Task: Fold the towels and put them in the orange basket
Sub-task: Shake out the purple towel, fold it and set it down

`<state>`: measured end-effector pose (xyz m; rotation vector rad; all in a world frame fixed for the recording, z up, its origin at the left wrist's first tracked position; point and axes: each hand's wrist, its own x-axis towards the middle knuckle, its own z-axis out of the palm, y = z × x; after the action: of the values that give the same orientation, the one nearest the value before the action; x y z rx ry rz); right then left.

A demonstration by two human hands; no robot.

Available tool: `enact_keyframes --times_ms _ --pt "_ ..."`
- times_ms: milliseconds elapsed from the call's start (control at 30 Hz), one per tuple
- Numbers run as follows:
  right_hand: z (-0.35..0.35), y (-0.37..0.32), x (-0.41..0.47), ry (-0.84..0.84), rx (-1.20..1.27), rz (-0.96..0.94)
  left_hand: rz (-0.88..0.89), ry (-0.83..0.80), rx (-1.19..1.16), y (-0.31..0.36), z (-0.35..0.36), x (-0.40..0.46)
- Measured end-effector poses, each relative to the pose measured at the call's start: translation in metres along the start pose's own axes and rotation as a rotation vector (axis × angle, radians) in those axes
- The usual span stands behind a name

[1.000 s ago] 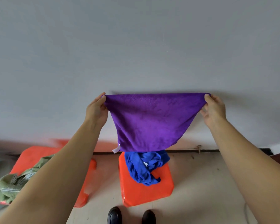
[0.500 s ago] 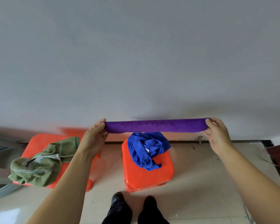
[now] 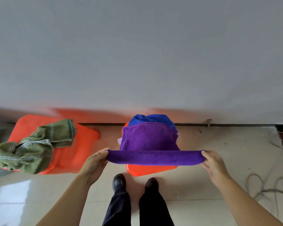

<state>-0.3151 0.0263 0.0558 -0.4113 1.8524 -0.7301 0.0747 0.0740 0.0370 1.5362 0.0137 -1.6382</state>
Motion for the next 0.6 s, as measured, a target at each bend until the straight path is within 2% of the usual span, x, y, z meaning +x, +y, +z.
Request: enact_keyframes --times_ms 200,300,467,600 --pt "0.044 -0.025 0.084 0.035 -0.008 -0.079 0.090 0.041 0.087 0.033 0.036 0.091" --pt "0.068 -0.025 0.132 0.066 -0.102 -0.106 0.096 0.097 0.134 0.040 0.052 0.135" --pt "0.099 0.007 0.189 0.099 -0.186 -0.049 0.047 0.248 0.181 0.013 0.059 0.195" --pt "0.106 0.034 0.186 -0.005 -0.129 0.009 0.027 0.302 0.145 -0.013 0.059 0.198"
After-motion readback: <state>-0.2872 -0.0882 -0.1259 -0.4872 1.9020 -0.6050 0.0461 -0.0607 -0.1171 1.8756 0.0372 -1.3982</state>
